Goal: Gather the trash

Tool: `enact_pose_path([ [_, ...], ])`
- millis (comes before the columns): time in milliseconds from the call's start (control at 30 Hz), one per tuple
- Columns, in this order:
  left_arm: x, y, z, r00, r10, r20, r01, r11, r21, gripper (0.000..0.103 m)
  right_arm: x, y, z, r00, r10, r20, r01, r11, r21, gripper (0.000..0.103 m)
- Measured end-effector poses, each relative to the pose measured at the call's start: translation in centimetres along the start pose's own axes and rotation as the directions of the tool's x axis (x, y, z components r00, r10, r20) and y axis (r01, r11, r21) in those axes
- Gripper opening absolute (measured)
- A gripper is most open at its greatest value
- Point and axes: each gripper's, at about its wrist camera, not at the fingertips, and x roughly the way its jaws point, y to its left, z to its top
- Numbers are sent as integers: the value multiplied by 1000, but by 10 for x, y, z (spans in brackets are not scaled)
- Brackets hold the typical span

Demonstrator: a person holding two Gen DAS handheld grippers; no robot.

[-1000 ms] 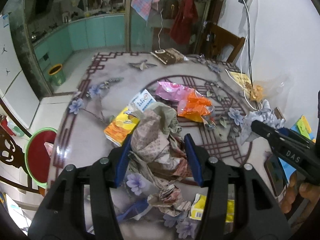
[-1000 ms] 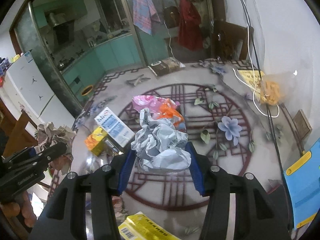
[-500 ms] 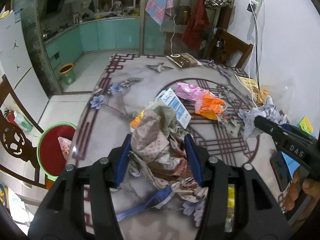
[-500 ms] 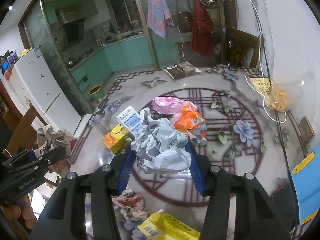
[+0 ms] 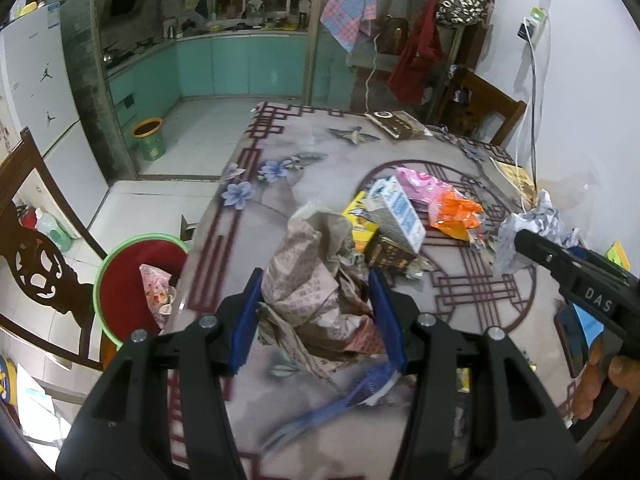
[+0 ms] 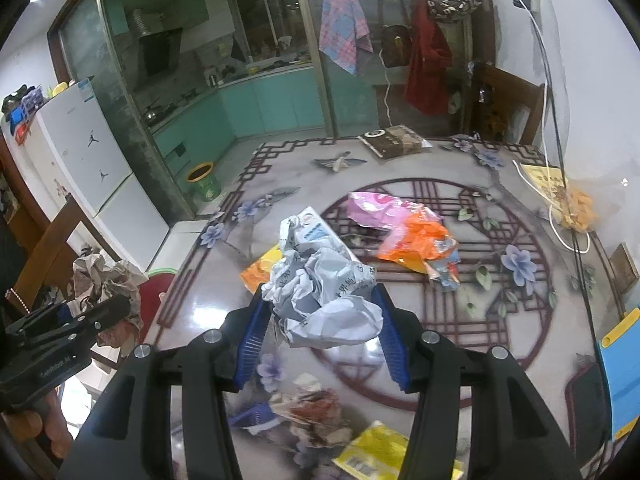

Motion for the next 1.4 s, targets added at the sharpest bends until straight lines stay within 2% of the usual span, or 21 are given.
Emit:
enact_pose_path([
  [500,-6,91,1,998,56,-9,-56,996,-63,51,38,78,4,998,42,-43,-44,998,-42,50],
  [833,-8,139,0,996,86,-13,-87,991,-104,51,59,127,7,995,74,-68,-80,994,-81,51],
  [1400,-12,197,-5,993,120,-17,-122,981,-148,51,76,172,6,993,87,-78,-95,990,-104,51],
])
